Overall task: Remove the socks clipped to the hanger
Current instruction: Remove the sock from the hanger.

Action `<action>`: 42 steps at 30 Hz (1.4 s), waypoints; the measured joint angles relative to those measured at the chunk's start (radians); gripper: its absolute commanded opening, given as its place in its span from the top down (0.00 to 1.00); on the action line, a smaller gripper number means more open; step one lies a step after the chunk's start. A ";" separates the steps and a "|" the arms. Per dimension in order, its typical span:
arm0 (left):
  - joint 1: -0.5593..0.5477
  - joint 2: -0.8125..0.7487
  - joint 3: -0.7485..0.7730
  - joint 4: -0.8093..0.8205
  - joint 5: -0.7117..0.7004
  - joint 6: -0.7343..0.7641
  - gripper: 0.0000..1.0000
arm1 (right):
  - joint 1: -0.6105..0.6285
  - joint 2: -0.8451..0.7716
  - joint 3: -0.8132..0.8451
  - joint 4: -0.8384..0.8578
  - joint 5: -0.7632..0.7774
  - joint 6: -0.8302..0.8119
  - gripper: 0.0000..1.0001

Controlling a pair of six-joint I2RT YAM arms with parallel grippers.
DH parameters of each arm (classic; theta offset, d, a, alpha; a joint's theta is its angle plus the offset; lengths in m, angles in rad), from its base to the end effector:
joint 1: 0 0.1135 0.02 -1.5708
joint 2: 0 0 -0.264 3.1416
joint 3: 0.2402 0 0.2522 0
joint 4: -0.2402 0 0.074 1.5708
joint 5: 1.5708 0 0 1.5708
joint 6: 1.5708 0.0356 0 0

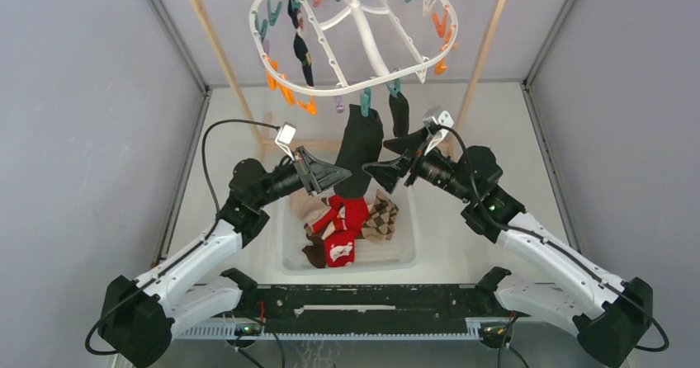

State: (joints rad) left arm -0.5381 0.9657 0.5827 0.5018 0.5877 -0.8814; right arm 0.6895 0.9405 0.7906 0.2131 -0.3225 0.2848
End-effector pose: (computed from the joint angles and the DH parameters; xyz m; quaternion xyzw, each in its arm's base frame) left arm 0.1808 -0.1309 0.3070 0.1049 0.6631 -0.6123 0.4176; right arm 0.1650 0.1506 0.3563 -0.2504 0.6382 0.4340 0.5845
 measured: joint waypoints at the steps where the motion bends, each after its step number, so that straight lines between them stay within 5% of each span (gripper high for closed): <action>1: 0.000 0.000 0.000 -0.001 0.000 0.000 1.00 | -0.008 0.003 0.013 -0.002 0.000 -0.008 0.00; 23: 0.005 0.003 0.000 -0.034 0.004 0.018 0.99 | -0.124 0.200 0.274 0.082 -0.094 -0.010 0.01; 42: 0.008 0.018 0.000 -0.035 0.019 0.026 0.99 | -0.014 0.235 0.382 0.093 -0.071 -0.019 0.31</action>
State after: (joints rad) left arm -0.5297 0.9840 0.5831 0.4671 0.6067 -0.8558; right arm 0.6758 1.1751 1.1725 0.3061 -0.3939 0.2657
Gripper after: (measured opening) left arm 0.014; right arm 0.713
